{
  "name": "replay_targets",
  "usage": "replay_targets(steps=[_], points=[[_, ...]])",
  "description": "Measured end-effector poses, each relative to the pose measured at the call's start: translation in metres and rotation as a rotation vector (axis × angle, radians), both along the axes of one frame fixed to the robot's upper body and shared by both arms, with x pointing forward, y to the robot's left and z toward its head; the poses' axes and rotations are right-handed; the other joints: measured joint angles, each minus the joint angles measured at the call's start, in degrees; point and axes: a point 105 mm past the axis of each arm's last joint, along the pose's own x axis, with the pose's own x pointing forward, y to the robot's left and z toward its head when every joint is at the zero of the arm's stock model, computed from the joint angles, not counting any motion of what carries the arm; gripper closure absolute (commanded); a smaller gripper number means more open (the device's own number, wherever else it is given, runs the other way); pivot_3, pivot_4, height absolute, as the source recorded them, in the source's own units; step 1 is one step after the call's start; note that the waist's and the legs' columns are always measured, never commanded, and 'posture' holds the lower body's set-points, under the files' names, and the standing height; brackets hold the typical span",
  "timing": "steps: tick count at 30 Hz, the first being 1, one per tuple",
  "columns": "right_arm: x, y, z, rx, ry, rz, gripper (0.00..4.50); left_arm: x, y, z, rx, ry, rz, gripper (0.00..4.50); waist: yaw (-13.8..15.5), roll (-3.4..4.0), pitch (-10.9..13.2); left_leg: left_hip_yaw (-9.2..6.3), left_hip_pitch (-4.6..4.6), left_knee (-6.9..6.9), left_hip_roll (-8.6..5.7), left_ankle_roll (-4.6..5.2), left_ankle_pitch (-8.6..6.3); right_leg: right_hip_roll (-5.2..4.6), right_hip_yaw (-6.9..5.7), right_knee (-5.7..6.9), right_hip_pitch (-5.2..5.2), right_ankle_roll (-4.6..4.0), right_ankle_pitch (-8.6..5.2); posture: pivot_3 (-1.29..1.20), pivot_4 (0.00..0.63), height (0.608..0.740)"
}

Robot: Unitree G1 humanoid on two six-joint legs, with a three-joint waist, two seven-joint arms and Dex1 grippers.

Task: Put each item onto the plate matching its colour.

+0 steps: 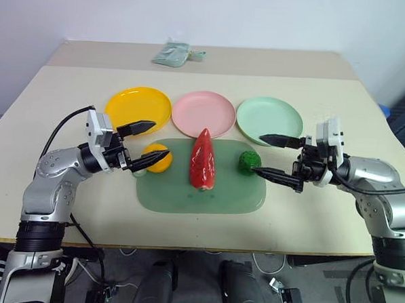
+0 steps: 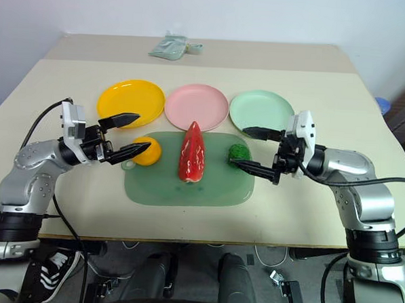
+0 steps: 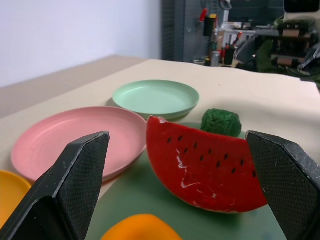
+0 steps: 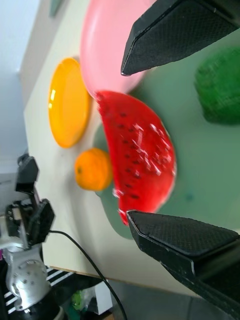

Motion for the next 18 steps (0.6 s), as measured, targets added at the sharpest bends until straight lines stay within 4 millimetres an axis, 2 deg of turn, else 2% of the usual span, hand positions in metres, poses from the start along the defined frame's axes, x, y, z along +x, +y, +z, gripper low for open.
replay_targets(steps=[8,14,18], points=[[0.000,0.000,0.007,0.002,-0.032,-0.025,0.11,0.011,-0.006,0.005,-0.027,-0.002,-0.030,0.00,0.0,0.00,0.0,-0.01,0.00,0.00,0.00,0.00,0.00,0.01,0.00,0.00,0.00,0.00,0.00,0.00,0.150,0.740],[0.000,0.000,0.008,0.001,-0.030,-0.030,0.11,0.015,-0.002,0.008,-0.035,-0.022,-0.015,0.00,0.0,0.00,0.0,0.00,0.00,0.00,0.00,0.00,0.00,0.01,0.00,0.00,0.00,0.00,0.00,0.00,0.150,0.740],[0.002,0.005,0.017,0.005,-0.058,-0.014,0.11,0.015,0.007,0.014,-0.036,-0.040,0.013,0.00,0.0,0.00,0.0,-0.01,0.00,-0.01,0.00,0.00,0.00,0.01,0.00,0.00,-0.01,0.00,0.00,0.00,0.150,0.740]])
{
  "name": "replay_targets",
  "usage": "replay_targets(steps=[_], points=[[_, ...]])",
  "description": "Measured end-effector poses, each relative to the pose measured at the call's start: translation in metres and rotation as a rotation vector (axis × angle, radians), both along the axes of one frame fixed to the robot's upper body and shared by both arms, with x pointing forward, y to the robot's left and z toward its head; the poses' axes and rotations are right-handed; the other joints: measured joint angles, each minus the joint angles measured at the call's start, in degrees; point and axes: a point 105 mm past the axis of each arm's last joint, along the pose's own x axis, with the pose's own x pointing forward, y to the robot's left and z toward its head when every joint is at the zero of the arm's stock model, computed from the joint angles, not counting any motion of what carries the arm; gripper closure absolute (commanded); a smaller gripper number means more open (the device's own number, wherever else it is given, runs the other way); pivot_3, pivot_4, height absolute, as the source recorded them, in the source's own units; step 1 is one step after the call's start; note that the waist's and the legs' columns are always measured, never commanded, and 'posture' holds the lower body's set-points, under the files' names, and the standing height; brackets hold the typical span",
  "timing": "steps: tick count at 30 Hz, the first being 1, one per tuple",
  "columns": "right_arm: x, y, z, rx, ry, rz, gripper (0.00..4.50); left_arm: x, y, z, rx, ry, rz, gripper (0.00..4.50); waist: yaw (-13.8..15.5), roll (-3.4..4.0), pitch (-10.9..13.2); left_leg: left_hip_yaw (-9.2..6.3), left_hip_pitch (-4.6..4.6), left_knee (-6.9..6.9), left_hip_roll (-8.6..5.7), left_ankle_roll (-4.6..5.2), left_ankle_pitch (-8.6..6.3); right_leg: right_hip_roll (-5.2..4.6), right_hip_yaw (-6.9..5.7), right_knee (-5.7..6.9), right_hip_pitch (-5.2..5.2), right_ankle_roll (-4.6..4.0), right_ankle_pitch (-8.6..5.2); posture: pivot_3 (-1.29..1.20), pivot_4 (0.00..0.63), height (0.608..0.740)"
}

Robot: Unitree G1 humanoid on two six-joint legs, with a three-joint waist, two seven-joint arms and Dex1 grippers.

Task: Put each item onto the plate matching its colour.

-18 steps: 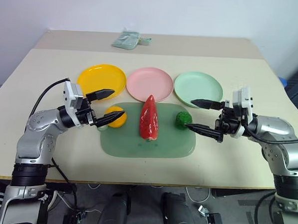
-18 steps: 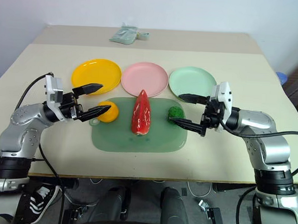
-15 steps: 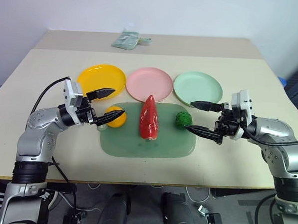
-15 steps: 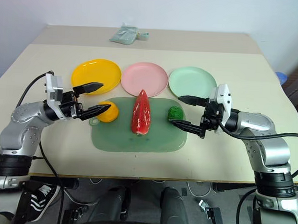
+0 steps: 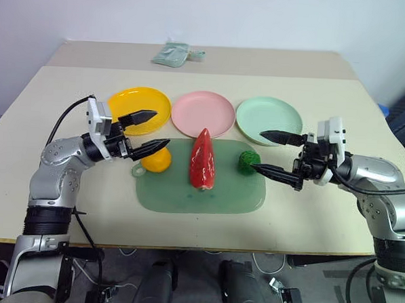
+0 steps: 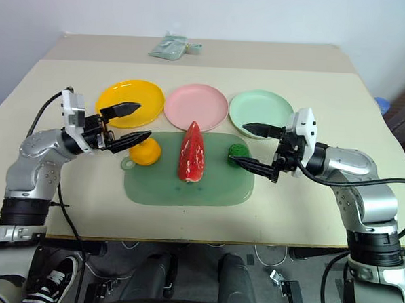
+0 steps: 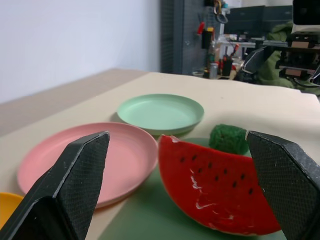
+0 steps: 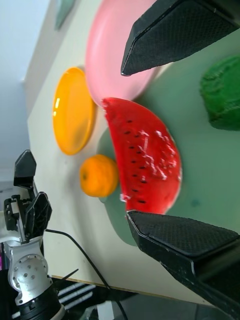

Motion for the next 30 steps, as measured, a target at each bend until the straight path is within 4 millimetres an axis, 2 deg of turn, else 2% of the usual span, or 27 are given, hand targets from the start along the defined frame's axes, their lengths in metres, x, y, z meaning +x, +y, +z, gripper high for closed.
replay_targets(steps=[7,13,17,22,30], points=[[-0.001,0.008,-0.002,0.005,0.007,0.036,0.11,0.000,0.011,0.001,0.003,0.009,0.047,0.00,0.1,0.00,0.0,0.00,-0.02,0.02,-0.01,0.00,0.00,-0.02,0.00,0.00,0.01,0.00,0.00,0.00,0.150,0.740],[-0.003,0.005,-0.005,-0.013,0.083,0.038,0.11,-0.005,0.012,-0.011,0.067,0.073,0.010,0.00,0.0,0.00,0.0,0.00,-0.01,0.01,0.00,0.00,0.00,-0.01,0.00,0.01,0.00,0.00,0.00,0.00,0.150,0.740],[-0.002,0.006,0.005,-0.035,0.074,0.050,0.11,-0.006,0.016,-0.016,0.152,0.091,0.012,0.00,0.0,0.00,0.0,0.00,0.00,0.00,0.00,0.00,0.00,-0.01,0.00,0.00,-0.01,0.00,0.00,0.00,0.150,0.740],[-0.006,0.013,0.012,-0.034,0.029,0.063,0.11,-0.004,0.009,-0.042,0.274,0.123,-0.002,0.00,0.1,0.00,0.0,0.01,-0.02,0.00,0.00,0.00,0.00,-0.01,0.00,-0.02,-0.01,0.00,0.00,0.00,0.150,0.740],[-0.010,0.013,0.006,-0.038,0.043,0.057,0.11,0.009,0.006,-0.077,0.457,0.067,0.058,0.00,0.2,0.00,0.0,0.01,-0.01,0.00,0.00,0.00,0.00,-0.01,0.00,-0.02,-0.02,0.00,0.00,0.00,0.150,0.740]])
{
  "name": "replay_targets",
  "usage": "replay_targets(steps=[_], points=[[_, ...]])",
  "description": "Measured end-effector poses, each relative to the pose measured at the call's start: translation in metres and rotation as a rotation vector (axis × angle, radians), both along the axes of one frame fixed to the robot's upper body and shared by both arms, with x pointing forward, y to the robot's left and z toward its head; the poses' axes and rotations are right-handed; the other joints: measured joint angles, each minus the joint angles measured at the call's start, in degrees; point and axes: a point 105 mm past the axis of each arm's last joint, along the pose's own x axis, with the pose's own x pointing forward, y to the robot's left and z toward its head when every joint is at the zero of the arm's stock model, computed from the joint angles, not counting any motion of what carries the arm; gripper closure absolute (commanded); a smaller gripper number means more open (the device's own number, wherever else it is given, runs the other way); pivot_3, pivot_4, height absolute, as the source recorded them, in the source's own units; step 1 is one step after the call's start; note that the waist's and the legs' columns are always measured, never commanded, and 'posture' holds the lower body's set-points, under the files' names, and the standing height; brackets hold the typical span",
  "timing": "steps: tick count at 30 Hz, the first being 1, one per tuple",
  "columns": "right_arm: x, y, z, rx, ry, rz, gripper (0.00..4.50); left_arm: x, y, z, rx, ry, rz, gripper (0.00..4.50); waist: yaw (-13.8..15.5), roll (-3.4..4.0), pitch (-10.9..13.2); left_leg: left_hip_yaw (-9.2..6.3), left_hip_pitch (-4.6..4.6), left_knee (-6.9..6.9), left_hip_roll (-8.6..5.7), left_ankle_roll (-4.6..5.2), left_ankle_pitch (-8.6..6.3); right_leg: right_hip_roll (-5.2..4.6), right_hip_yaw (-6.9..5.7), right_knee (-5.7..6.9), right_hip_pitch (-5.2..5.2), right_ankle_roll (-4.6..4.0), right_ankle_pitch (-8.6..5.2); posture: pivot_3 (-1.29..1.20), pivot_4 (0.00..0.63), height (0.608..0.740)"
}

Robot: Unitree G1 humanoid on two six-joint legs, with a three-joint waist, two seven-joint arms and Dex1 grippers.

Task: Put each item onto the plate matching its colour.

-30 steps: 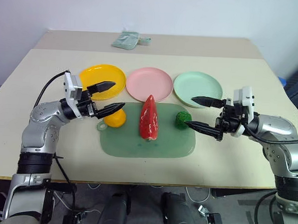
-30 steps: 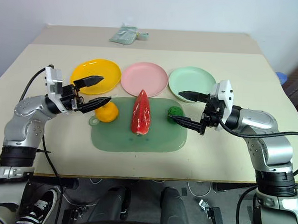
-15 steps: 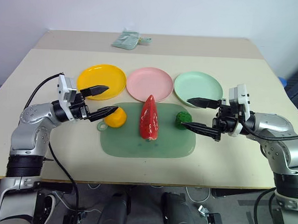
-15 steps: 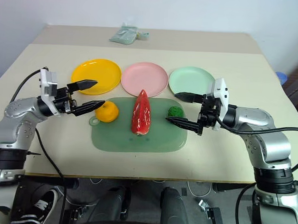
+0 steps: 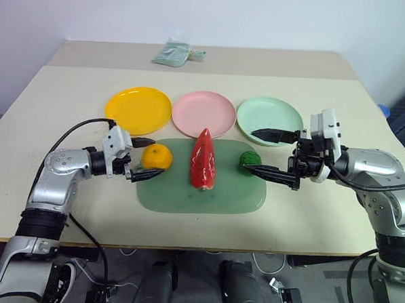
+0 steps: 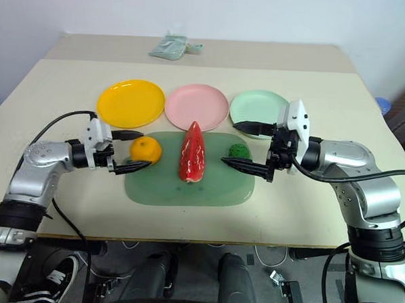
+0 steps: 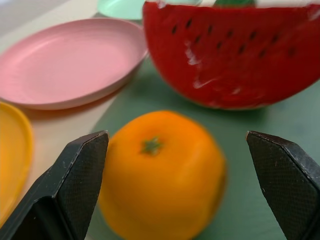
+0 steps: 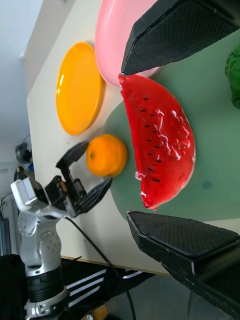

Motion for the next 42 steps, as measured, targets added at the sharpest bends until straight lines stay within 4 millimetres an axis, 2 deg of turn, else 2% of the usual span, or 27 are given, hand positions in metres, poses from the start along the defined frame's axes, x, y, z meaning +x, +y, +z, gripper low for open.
replay_targets(steps=[2,3,5,11,13,16,19,20,21,23,27,29,31,32,39,42], points=[[0.000,-0.001,-0.003,0.001,0.008,-0.007,0.11,0.005,-0.003,-0.006,0.005,-0.015,0.018,0.00,0.1,0.00,0.0,0.00,0.00,0.01,0.00,0.00,0.00,0.00,0.00,0.01,0.00,0.00,0.00,0.00,0.150,0.740],[0.000,0.000,-0.003,0.003,0.006,-0.007,0.00,0.006,-0.004,-0.007,0.004,-0.018,0.019,0.54,0.0,0.00,0.0,0.00,0.00,0.02,0.00,0.00,0.00,0.00,0.00,0.02,0.00,0.00,0.00,0.00,0.150,0.740],[-0.001,0.001,-0.002,0.006,-0.001,-0.006,0.00,0.008,-0.006,-0.007,-0.006,-0.018,0.022,1.06,0.0,0.00,0.0,0.00,0.00,0.03,0.00,0.00,0.00,0.00,0.00,0.04,0.00,0.00,0.00,0.00,0.150,0.740],[0.000,0.002,-0.001,0.017,-0.011,-0.012,0.00,0.018,-0.010,-0.002,-0.054,-0.048,0.069,1.09,0.0,0.00,0.0,-0.01,0.00,0.03,0.00,0.00,0.00,0.00,0.00,0.05,0.00,0.01,0.00,0.00,0.150,0.740],[0.001,0.003,0.000,0.022,-0.022,-0.015,0.00,0.032,-0.011,0.011,-0.147,-0.059,0.145,1.09,0.2,-0.05,0.0,-0.05,-0.03,0.07,0.00,0.00,0.00,0.00,-0.02,0.07,0.00,0.01,0.01,0.00,0.150,0.740],[0.008,0.008,0.003,0.036,-0.067,-0.039,0.00,0.067,0.004,0.053,-0.287,-0.167,0.351,1.09,0.0,-0.15,0.1,-0.05,-0.04,0.13,-0.02,0.00,0.00,0.00,-0.03,0.08,0.00,0.03,0.01,0.00,0.150,0.740],[0.033,0.011,0.016,0.073,-0.148,-0.150,0.00,0.092,0.024,0.095,-0.424,-0.272,0.555,1.09,-0.3,-0.13,0.1,-0.04,0.00,0.06,-0.02,0.00,0.00,0.00,-0.03,0.10,-0.02,0.03,0.01,0.00,0.150,0.740],[0.040,0.012,0.019,0.081,-0.171,-0.187,0.00,0.097,0.027,0.100,-0.441,-0.287,0.598,1.09,-0.3,-0.12,0.0,-0.04,0.00,0.03,-0.03,0.00,0.00,0.00,-0.03,0.10,-0.04,0.02,0.01,0.00,0.150,0.740],[0.047,0.011,0.021,0.074,-0.192,-0.222,0.00,0.102,0.030,0.100,-0.443,-0.296,0.643,1.09,-0.2,-0.09,0.0,-0.04,0.01,-0.01,-0.03,0.00,0.00,0.00,-0.03,0.10,-0.04,0.02,0.01,0.00,0.150,0.740],[0.055,0.008,0.017,0.053,-0.204,-0.267,0.00,0.110,0.037,0.086,-0.439,-0.273,0.737,1.09,-0.1,-0.10,0.0,-0.03,-0.02,-0.07,-0.04,0.00,0.00,0.00,-0.03,0.06,-0.05,0.02,0.01,0.00,0.150,0.740],[0.057,0.012,0.006,0.038,-0.178,-0.264,0.00,0.118,0.044,0.046,-0.419,-0.160,0.874,1.09,0.1,-0.16,0.1,-0.03,-0.10,-0.04,-0.05,-0.01,0.00,-0.01,-0.03,0.06,-0.09,0.03,0.01,0.00,0.150,0.740],[0.057,0.013,0.005,0.040,-0.177,-0.258,0.00,0.120,0.042,0.039,-0.415,-0.138,0.902,1.09,0.1,-0.17,0.1,-0.03,-0.10,0.00,-0.06,-0.01,0.00,-0.01,-0.03,0.05,-0.09,0.03,0.01,0.00,0.150,0.740],[0.056,0.013,0.006,0.040,-0.178,-0.258,0.00,0.120,0.042,0.040,-0.419,-0.147,0.900,1.09,-0.1,-0.17,0.1,-0.03,-0.09,-0.01,-0.05,-0.01,0.01,0.00,-0.03,0.06,-0.09,0.03,0.01,0.00,0.150,0.740],[0.056,0.013,0.005,0.040,-0.178,-0.257,0.00,0.120,0.042,0.041,-0.423,-0.150,0.899,0.07,-0.1,-0.17,0.1,-0.04,-0.08,-0.02,-0.05,-0.01,0.00,0.00,-0.03,0.06,-0.09,0.03,0.01,0.00,0.150,0.740],[0.052,0.012,-0.002,0.033,-0.155,-0.253,0.00,0.119,0.041,0.044,-0.456,-0.142,0.856,0.03,-0.1,-0.17,0.1,-0.03,-0.08,-0.03,-0.05,-0.01,0.01,0.00,-0.03,0.07,-0.10,0.03,0.01,0.00,0.150,0.740],[0.052,0.012,-0.002,0.033,-0.155,-0.252,0.00,0.117,0.037,0.056,-0.452,-0.186,0.801,0.03,-0.1,-0.17,0.1,-0.03,-0.08,-0.02,-0.05,-0.01,0.01,0.00,-0.03,0.06,-0.10,0.03,0.01,0.00,0.150,0.740]])
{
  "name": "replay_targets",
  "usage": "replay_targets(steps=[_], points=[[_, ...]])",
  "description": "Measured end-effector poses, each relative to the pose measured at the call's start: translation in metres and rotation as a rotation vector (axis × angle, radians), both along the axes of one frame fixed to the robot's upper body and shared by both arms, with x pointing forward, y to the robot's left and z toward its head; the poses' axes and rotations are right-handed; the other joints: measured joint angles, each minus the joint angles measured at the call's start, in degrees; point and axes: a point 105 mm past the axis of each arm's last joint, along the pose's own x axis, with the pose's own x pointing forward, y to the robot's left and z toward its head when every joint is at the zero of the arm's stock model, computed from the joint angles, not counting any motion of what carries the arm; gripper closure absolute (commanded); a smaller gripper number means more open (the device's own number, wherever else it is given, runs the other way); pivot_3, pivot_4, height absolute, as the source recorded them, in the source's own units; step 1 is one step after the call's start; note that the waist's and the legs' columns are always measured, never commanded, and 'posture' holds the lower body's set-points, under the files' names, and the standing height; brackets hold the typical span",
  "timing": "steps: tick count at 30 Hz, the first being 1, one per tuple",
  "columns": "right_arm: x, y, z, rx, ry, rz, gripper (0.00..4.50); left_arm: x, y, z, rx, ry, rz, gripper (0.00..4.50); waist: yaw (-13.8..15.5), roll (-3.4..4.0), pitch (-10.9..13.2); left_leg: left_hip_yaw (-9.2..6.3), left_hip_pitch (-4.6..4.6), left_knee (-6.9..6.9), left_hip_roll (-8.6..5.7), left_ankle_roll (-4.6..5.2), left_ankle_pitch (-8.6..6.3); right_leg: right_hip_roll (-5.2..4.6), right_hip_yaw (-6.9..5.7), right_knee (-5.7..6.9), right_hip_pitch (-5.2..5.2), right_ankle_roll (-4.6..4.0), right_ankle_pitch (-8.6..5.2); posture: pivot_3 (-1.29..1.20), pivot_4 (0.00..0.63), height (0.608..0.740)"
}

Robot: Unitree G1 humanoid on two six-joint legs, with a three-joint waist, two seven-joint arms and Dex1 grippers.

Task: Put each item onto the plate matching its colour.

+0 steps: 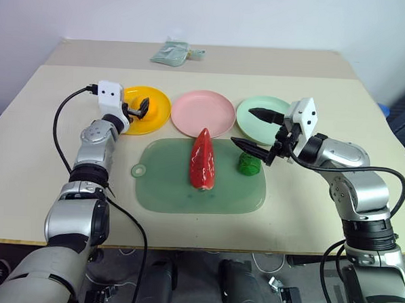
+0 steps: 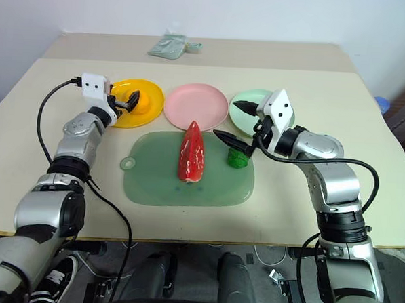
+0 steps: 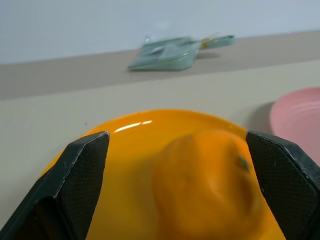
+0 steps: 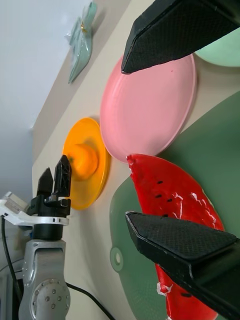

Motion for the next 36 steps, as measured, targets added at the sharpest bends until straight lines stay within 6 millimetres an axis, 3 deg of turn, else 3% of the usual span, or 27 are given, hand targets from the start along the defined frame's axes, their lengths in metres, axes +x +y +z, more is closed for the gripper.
replay_targets(steps=[2,6,8,11,13,18,21,26,31,36], points=[[0.000,0.000,0.000,0.000,0.000,0.000,0.00,-0.004,-0.010,0.021,0.000,-0.081,-0.079,0.03,0.1,0.00,0.0,0.00,-0.01,0.01,0.00,-0.01,0.01,-0.01,0.00,0.00,0.00,0.00,0.00,0.00,0.150,0.740],[0.000,0.000,0.001,-0.001,-0.003,0.004,0.00,-0.027,-0.052,0.062,-0.105,-0.189,-0.409,0.03,0.0,0.00,0.0,0.00,-0.02,0.02,0.00,-0.02,0.01,-0.02,0.01,0.00,0.02,0.00,0.00,0.00,0.150,0.740],[0.000,-0.002,0.002,-0.002,-0.004,-0.003,0.00,-0.054,-0.075,0.062,-0.116,-0.125,-0.654,0.03,-0.6,0.03,0.0,0.00,0.03,-0.08,0.03,-0.02,0.01,0.02,0.03,0.08,0.00,-0.01,-0.01,0.00,0.150,0.740],[0.001,-0.005,0.001,-0.009,-0.002,-0.014,0.00,-0.080,-0.096,0.040,-0.012,0.045,-0.815,0.03,-1.1,0.05,0.0,-0.04,0.07,-0.08,0.04,-0.02,0.01,0.06,0.03,0.15,-0.02,-0.03,-0.02,0.00,0.150,0.740],[0.002,-0.007,0.002,-0.007,-0.005,-0.018,0.00,-0.085,-0.104,0.031,0.026,0.101,-0.823,0.03,-1.1,0.04,0.0,-0.03,0.06,-0.01,0.04,-0.01,0.01,0.05,0.03,0.14,-0.02,-0.03,-0.02,0.00,0.150,0.740],[0.002,-0.007,0.003,-0.003,-0.004,-0.025,0.00,-0.093,-0.114,0.045,0.047,0.063,-0.804,0.03,-0.3,0.03,0.0,-0.02,0.06,0.03,0.04,-0.02,0.01,0.04,0.04,0.13,-0.02,-0.03,-0.02,0.00,0.150,0.740],[0.003,-0.008,0.002,-0.001,0.006,-0.035,0.00,-0.101,-0.113,0.043,0.005,0.111,-0.822,0.03,-0.3,0.03,0.0,-0.02,0.06,0.03,0.04,-0.02,0.01,0.03,0.04,0.13,-0.02,-0.03,-0.02,0.00,0.150,0.740],[0.003,-0.008,0.002,0.001,0.006,-0.036,0.00,-0.088,-0.106,0.040,0.043,0.151,-0.593,0.03,0.0,0.03,0.0,-0.01,0.05,0.05,0.02,-0.02,0.01,0.02,0.05,0.12,-0.01,-0.03,-0.02,0.00,0.150,0.740],[0.006,-0.006,0.001,0.018,0.015,-0.032,0.00,-0.101,-0.140,0.035,0.006,0.271,-0.600,0.03,0.0,0.02,0.0,-0.03,0.04,0.06,0.02,-0.02,0.01,0.02,0.04,0.13,0.00,-0.03,-0.02,0.00,0.150,0.740],[0.006,-0.005,0.002,0.018,0.016,-0.025,0.00,-0.117,-0.159,0.037,0.026,0.325,-0.644,0.03,-0.3,0.03,0.0,-0.03,0.06,0.02,0.03,-0.02,0.01,0.03,0.05,0.12,-0.01,-0.03,-0.02,0.00,0.150,0.740]])
